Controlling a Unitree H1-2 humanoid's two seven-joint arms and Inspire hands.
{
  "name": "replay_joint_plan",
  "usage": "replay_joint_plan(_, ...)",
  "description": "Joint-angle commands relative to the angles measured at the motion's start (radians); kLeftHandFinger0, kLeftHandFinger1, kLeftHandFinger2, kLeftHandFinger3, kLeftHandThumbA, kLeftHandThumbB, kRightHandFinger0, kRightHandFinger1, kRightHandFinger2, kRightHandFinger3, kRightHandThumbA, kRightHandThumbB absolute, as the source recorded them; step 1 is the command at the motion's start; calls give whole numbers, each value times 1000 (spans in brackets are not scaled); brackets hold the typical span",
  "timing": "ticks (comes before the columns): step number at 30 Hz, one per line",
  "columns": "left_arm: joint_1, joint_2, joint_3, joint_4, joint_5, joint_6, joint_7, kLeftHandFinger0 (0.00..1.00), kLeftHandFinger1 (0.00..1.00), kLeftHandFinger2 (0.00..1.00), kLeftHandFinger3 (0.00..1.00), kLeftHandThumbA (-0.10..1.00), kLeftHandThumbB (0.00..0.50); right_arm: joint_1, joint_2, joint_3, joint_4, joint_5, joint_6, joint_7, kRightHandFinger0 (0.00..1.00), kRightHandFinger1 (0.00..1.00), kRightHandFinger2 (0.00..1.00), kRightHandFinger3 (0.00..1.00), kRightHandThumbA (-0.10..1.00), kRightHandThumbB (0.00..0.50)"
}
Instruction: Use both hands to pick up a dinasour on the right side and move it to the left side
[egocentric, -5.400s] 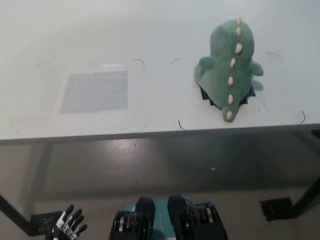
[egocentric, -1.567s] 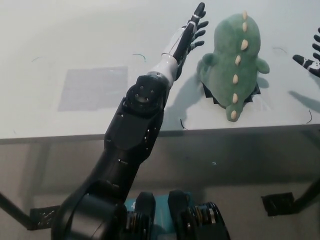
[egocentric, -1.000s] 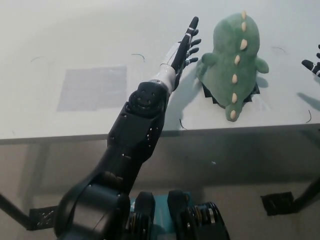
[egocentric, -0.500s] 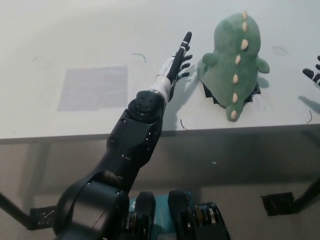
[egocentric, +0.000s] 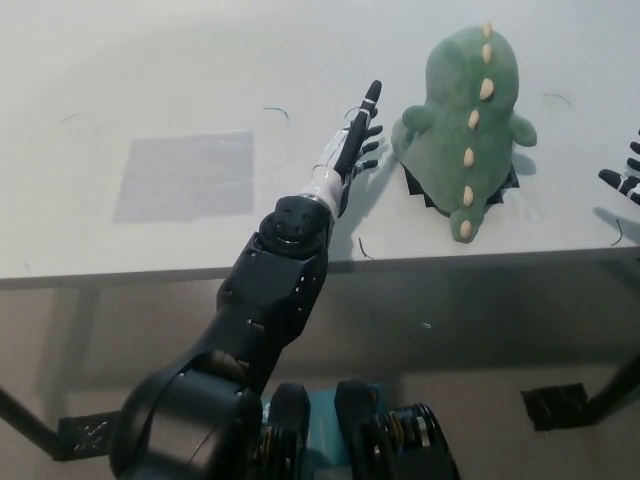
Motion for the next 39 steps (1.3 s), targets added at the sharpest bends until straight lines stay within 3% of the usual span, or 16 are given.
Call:
replay_joint_plan(1, -27, -18, 10, -16, -8, -34, 21, 1000, 1000, 1000, 1000, 1000, 261, -57, 9, 4, -34, -4, -13, -4, 1000, 1000, 1000, 1000, 1000, 273)
replay_joint_plan(7, -27, -32, 9, -25, -6, -27, 21, 1000, 1000, 1000, 1000, 1000, 255, -59, 68, 13, -103, -7, 36, -31, 1000, 1000, 1000, 1000, 1000, 300)
replay_joint_plan(11, -30, -39, 16, -32, -11, -17, 21, 1000, 1000, 1000, 1000, 1000, 313, -61, 94, 29, -152, -19, 57, -39, 1000, 1000, 1000, 1000, 1000, 311)
replay_joint_plan(15, -46, -43, 19, -24, -11, -20, 17, 1000, 1000, 1000, 1000, 1000, 304, -78, 98, 36, -185, -26, 75, -37, 1000, 1000, 1000, 1000, 1000, 264)
replay_joint_plan(21, -50, -44, 32, -23, -18, -20, 11, 1000, 1000, 1000, 1000, 1000, 310, -105, 132, 46, -225, -25, 113, -43, 1000, 1000, 1000, 1000, 1000, 318)
replay_joint_plan(24, -52, -45, 37, -22, -21, -22, 8, 1000, 1000, 1000, 1000, 1000, 304, -121, 152, 66, -239, -44, 127, -51, 1000, 1000, 1000, 1000, 1000, 244)
replay_joint_plan(28, -52, -46, 33, -27, -15, -26, 9, 1000, 1000, 1000, 1000, 1000, 297, -140, 194, 99, -253, -81, 146, -84, 1000, 1000, 1000, 1000, 1000, 278)
replay_joint_plan(30, -72, -60, 23, -12, -4, -26, 19, 1000, 1000, 1000, 1000, 1000, 321, -149, 201, 121, -258, -106, 136, -85, 1000, 1000, 1000, 1000, 1000, 243)
replay_joint_plan(33, -79, -66, 22, -18, -2, -18, 26, 1000, 1000, 1000, 1000, 1000, 312, -151, 214, 132, -263, -108, 134, -83, 1000, 1000, 1000, 1000, 1000, 218)
replay_joint_plan(35, -92, -75, 28, -6, -9, -14, 35, 1000, 1000, 1000, 1000, 1000, 300, -156, 223, 139, -256, -115, 131, -86, 1000, 1000, 1000, 1000, 1000, 236)
replay_joint_plan(36, -99, -76, 29, -2, -12, -19, 30, 1000, 1000, 1000, 1000, 1000, 302, -162, 224, 141, -249, -117, 124, -86, 1000, 1000, 1000, 1000, 1000, 269)
replay_joint_plan(39, -114, -75, 25, 12, -11, -38, 15, 1000, 1000, 1000, 1000, 1000, 295, -177, 230, 143, -239, -115, 120, -85, 1000, 1000, 1000, 1000, 1000, 271)
